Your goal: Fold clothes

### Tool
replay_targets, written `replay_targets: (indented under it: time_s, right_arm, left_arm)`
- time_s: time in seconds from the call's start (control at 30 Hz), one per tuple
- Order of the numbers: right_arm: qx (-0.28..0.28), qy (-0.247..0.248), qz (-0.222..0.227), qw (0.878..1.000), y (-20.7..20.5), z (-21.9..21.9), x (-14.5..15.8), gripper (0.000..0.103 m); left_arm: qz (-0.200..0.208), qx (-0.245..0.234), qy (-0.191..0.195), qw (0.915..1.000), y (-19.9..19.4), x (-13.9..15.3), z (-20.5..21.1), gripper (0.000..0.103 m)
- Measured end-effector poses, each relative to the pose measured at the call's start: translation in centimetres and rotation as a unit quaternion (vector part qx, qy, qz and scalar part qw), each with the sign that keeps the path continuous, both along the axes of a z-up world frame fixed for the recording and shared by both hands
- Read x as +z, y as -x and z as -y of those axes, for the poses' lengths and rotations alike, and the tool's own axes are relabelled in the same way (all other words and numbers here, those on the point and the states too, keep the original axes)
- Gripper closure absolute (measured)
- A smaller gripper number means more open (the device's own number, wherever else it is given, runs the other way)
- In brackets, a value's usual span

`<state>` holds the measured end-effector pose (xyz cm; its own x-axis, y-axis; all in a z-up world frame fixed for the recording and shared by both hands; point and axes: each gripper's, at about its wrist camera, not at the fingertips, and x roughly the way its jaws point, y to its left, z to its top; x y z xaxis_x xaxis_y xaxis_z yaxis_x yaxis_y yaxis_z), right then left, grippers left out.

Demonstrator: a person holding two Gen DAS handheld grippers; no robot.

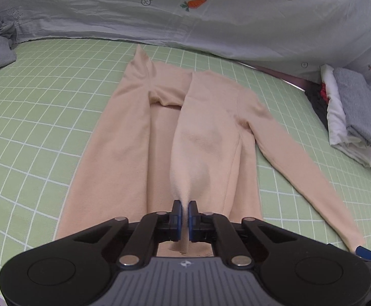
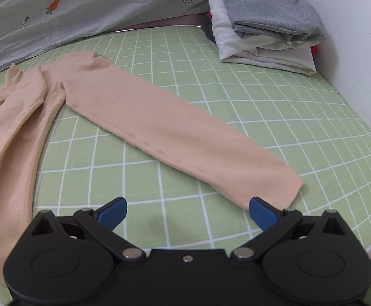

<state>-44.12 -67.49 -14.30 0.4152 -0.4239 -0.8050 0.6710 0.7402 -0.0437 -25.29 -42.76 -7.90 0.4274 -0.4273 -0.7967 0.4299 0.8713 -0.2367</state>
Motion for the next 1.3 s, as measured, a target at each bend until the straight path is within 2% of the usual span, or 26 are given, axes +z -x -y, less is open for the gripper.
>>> replay_targets:
  time_s: [0.3, 0.47, 0.5, 0.63, 0.83, 0.9, 0.97, 1.03, 1.13, 1.2, 1.3]
  right_arm:
    - [0.041, -0.004, 0.005, 0.999, -3.5, -4.0, 0.1, 0.000]
    - [0.051, -0.004, -0.003, 0.999, -4.7, -6.4, 0.0, 0.000]
    - [0.051, -0.003, -0.005, 0.999, -4.8, -6.8, 0.0, 0.000]
    - [0.051, 0.007, -0.016, 0.999, -4.8, -8.3, 0.3, 0.000]
    - [0.034, 0.016, -0.028, 0.999, -4.3, -9.3, 0.7, 0.000]
    - [0.027, 0.017, -0.028, 0.999, -4.4, -9.4, 0.8, 0.000]
    - [0.019, 0.018, -0.023, 0.999, -4.5, -9.4, 1.1, 0.000]
    - [0.015, 0.018, -0.016, 1.000, -4.8, -9.3, 1.3, 0.000]
    - [0.010, 0.018, -0.002, 1.000, -5.2, -9.0, 1.8, 0.000]
    - [0.003, 0.015, 0.008, 1.000, -5.4, -8.4, 2.0, 0.000]
    - [-0.016, 0.009, 0.023, 1.000, -5.7, -7.1, 2.3, 0.000]
  left_arm:
    - [-0.036, 0.058, 0.021, 0.9975, -0.5, -0.3, -7.1, 0.098]
    - [-0.070, 0.075, 0.012, 0.9947, -1.5, -2.1, -9.7, 0.097]
    - [-0.076, 0.077, 0.009, 0.9941, -1.7, -2.5, -10.0, 0.094]
    - [-0.089, 0.071, -0.018, 0.9933, -2.4, -4.0, -10.4, 0.090]
    - [-0.110, 0.045, -0.037, 0.9922, -3.3, -5.4, -10.3, 0.072]
    - [-0.115, 0.028, -0.037, 0.9923, -3.4, -5.3, -9.9, 0.058]
    - [-0.116, 0.014, -0.043, 0.9922, -3.5, -5.2, -9.4, 0.048]
    - [-0.098, 0.006, -0.068, 0.9928, -3.3, -4.6, -8.8, 0.044]
    - [-0.072, 0.001, -0.075, 0.9945, -3.6, -3.3, -8.3, 0.035]
    - [-0.059, 0.009, -0.079, 0.9951, -3.9, -2.5, -8.1, 0.020]
    - [-0.034, 0.020, -0.108, 0.9933, -4.5, -1.5, -7.4, 0.017]
